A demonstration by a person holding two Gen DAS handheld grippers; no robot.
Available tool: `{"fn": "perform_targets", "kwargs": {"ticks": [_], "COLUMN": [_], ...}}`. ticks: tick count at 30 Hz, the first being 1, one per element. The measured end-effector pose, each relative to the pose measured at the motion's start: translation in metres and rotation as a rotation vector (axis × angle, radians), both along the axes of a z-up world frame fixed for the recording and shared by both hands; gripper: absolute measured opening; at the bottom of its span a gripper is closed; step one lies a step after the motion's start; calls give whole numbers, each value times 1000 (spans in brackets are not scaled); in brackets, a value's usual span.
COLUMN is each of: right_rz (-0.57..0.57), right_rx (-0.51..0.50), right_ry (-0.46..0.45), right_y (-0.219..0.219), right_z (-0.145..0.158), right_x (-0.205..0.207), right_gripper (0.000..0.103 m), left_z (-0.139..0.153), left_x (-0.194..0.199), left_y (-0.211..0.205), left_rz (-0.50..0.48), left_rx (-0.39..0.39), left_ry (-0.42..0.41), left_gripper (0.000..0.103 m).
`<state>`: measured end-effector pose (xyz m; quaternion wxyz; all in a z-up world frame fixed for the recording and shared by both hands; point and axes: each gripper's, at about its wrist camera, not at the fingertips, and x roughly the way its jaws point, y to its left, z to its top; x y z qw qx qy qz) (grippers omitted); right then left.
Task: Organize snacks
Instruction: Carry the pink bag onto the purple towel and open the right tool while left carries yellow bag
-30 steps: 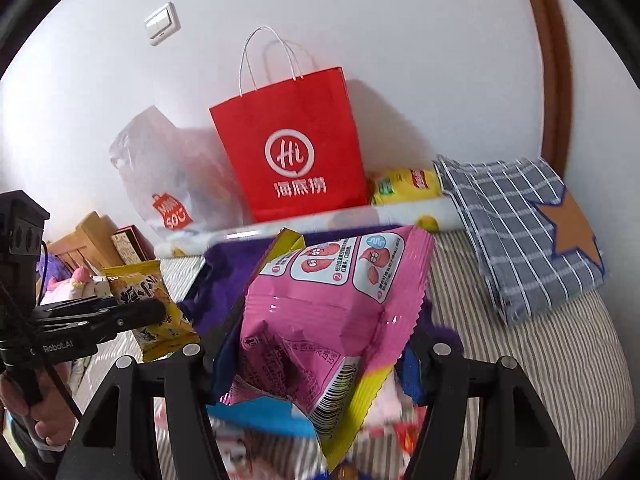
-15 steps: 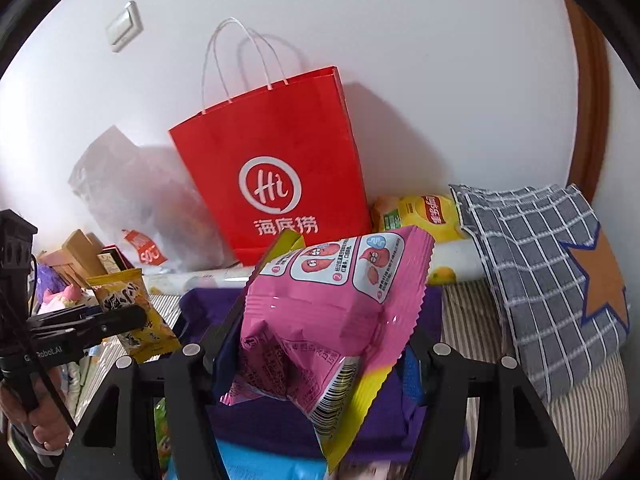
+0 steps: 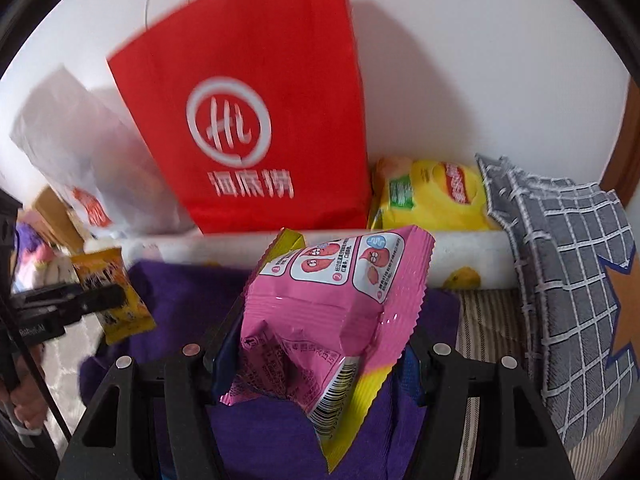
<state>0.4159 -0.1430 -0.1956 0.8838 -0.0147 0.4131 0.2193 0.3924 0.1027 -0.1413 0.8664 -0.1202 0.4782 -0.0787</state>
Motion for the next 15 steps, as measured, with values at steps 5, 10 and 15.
{"fn": "perform_targets", "kwargs": {"ticks": [5,10,15], "right_rz": [24,30,24], "right_rx": [-35,-46,-39], "right_ry": [54,105,139], "right_y": [8,10,9], "right_z": [-19,-30,-34], "right_x": [7,13,17], "right_gripper": [62,64,64], "left_z": [-20,-35,-42], "left_x": [7,10,11], "left_y": [2,-3,-5], "left_rz": [2,-8,0], "left_rx": [1,12,15], "left_ry": [33,64,82], "left_gripper": [39,39,39]}}
